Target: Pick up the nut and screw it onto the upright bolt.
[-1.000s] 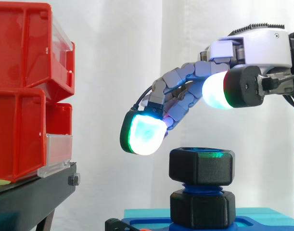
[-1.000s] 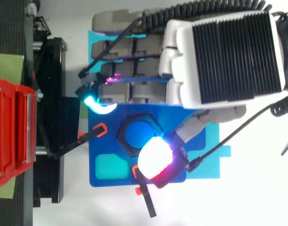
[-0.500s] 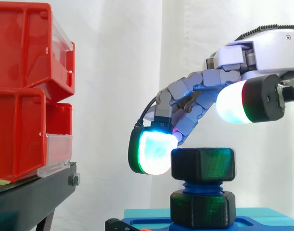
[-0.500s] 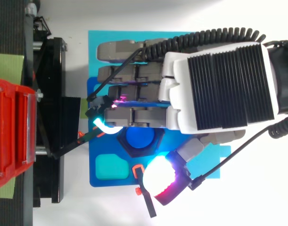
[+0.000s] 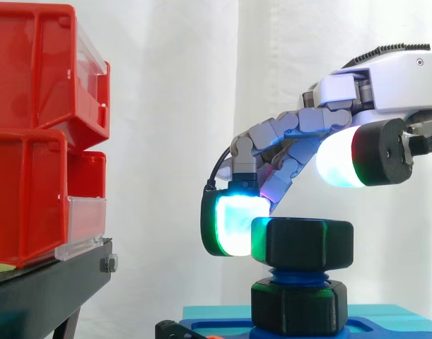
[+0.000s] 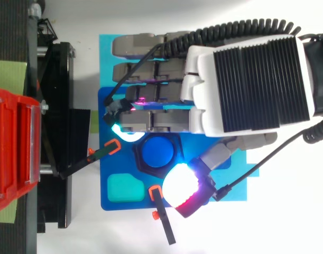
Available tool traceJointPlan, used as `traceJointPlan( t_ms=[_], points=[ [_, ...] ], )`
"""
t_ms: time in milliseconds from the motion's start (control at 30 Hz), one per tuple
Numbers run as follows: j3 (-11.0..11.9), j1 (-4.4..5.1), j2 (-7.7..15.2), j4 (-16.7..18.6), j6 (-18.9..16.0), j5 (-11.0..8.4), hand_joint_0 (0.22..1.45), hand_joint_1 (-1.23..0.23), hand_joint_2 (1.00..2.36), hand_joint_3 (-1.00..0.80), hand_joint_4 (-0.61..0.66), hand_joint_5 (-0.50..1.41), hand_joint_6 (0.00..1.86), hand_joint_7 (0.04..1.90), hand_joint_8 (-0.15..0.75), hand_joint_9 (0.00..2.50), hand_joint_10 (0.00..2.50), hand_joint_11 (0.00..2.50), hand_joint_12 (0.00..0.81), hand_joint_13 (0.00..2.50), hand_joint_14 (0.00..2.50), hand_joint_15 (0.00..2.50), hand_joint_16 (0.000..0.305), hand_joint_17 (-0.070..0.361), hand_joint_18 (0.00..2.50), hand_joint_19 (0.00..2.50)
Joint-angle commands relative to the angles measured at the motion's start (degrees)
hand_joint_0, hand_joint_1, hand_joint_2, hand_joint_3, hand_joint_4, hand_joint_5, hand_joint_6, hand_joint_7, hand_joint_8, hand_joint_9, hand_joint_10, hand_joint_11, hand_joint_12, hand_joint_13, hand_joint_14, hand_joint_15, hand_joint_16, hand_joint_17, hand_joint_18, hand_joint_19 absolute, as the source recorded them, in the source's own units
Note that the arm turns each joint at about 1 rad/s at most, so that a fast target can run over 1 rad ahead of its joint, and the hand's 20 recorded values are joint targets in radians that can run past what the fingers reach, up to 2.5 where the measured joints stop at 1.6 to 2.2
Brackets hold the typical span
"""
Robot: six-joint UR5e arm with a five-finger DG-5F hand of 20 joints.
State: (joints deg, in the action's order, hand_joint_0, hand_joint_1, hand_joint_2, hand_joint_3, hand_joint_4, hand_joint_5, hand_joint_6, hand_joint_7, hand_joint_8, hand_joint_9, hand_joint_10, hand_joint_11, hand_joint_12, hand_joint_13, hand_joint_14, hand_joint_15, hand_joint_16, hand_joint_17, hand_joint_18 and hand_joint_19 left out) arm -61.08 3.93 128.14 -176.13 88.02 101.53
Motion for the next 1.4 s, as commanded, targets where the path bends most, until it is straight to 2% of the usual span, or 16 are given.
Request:
traceJointPlan(
  t_ms=[0, 200, 333, 533, 633, 733, 833, 933, 1033, 1233, 1300, 1367],
  points=[
    [0.0, -0.51, 0.0, 0.1, 0.5, 0.43, 0.53, -0.16, 1.0, -0.5, 0.17, -0.05, 0.5, 1.36, 0.258, 0.7, 0.0, 0.0, 0.246, 0.58, 0.0, 0.0, 0.019, 0.043, 0.17, 0.0],
    [0.0, -1.3, 0.0, 0.0, 1.0, 0.87, 0.54, -0.16, 1.0, -0.5, 0.18, -0.04, 0.5, 1.47, 0.267, 0.73, 0.0, 0.0, 0.24, 0.6, 0.0, 0.0, 0.018, 0.041, 0.18, 0.0],
    [0.0, -2.09, 0.0, 0.2, 1.4, 1.66, 0.54, -0.17, 1.0, -0.5, 0.19, -0.04, 0.54, 1.39, 0.273, 0.76, 0.0, 0.0, 0.236, 0.61, 0.0, 0.0, 0.018, 0.04, 0.2, 0.0],
    [0.0, -3.05, 0.0, 0.4, 1.4, 2.36, 0.54, -0.17, 1.0, -0.5, 0.18, -0.03, 0.5, 1.46, 0.273, 0.76, 0.0, 0.0, 0.236, 0.61, 0.0, 0.0, 0.017, 0.039, 0.21, 0.0],
    [0.3, -3.41, -0.1, 0.6, 1.4, 2.63, 0.54, -0.16, 1.0, -0.5, 0.2, -0.05, 0.5, 1.32, 0.267, 0.76, 0.0, 0.0, 0.238, 0.62, 0.0, 0.0, 0.017, 0.039, 0.21, 0.0],
    [0.9, -3.41, 0.0, 0.7, 1.4, 2.71, 0.53, -0.16, 1.0, -0.5, 0.28, -0.08, 0.5, 1.08, 0.262, 0.74, 0.0, 0.0, 0.244, 0.61, 0.0, 0.0, 0.019, 0.042, 0.2, 0.0],
    [1.1, -2.97, 0.0, 0.9, 1.4, 2.54, 0.53, -0.16, 1.0, -0.5, 0.28, -0.1, 0.5, 0.89, 0.248, 0.71, 0.0, 0.0, 0.251, 0.59, 0.0, 0.0, 0.021, 0.048, 0.18, 0.0],
    [1.1, -2.61, 0.0, 2.2, 1.3, 2.36, 0.52, -0.15, 1.0, -0.5, 0.24, -0.11, 0.5, 0.78, 0.238, 0.68, 0.0, 0.0, 0.255, 0.56, 0.0, 0.0, 0.023, 0.051, 0.16, 0.0],
    [1.1, -1.56, 0.0, 4.3, 1.1, 1.92, 0.52, -0.15, 1.0, -0.5, 0.23, -0.12, 0.5, 0.74, 0.23, 0.64, 0.0, 0.0, 0.26, 0.54, 0.0, 0.0, 0.024, 0.055, 0.14, 0.0],
    [0.9, 0.2, 0.0, 4.3, 0.5, -0.01, 0.51, -0.14, 1.0, -0.5, 0.22, -0.13, 0.5, 0.7, 0.22, 0.6, 0.0, 0.0, 0.265, 0.5, 0.0, 0.0, 0.027, 0.06, 0.12, 0.0],
    [0.7, 0.37, 0.0, 4.4, 0.4, -0.19, 0.51, -0.14, 1.0, -0.5, 0.22, -0.13, 0.5, 0.7, 0.22, 0.59, 0.0, 0.0, 0.267, 0.49, 0.0, 0.0, 0.027, 0.061, 0.11, 0.0],
    [-0.3, 1.08, 0.0, 4.6, -0.4, -0.71, 0.51, -0.13, 1.0, -0.5, 0.22, -0.13, 0.5, 0.7, 0.221, 0.59, 0.0, 0.0, 0.269, 0.49, 0.0, 0.0, 0.027, 0.062, 0.1, 0.0]
  ],
)
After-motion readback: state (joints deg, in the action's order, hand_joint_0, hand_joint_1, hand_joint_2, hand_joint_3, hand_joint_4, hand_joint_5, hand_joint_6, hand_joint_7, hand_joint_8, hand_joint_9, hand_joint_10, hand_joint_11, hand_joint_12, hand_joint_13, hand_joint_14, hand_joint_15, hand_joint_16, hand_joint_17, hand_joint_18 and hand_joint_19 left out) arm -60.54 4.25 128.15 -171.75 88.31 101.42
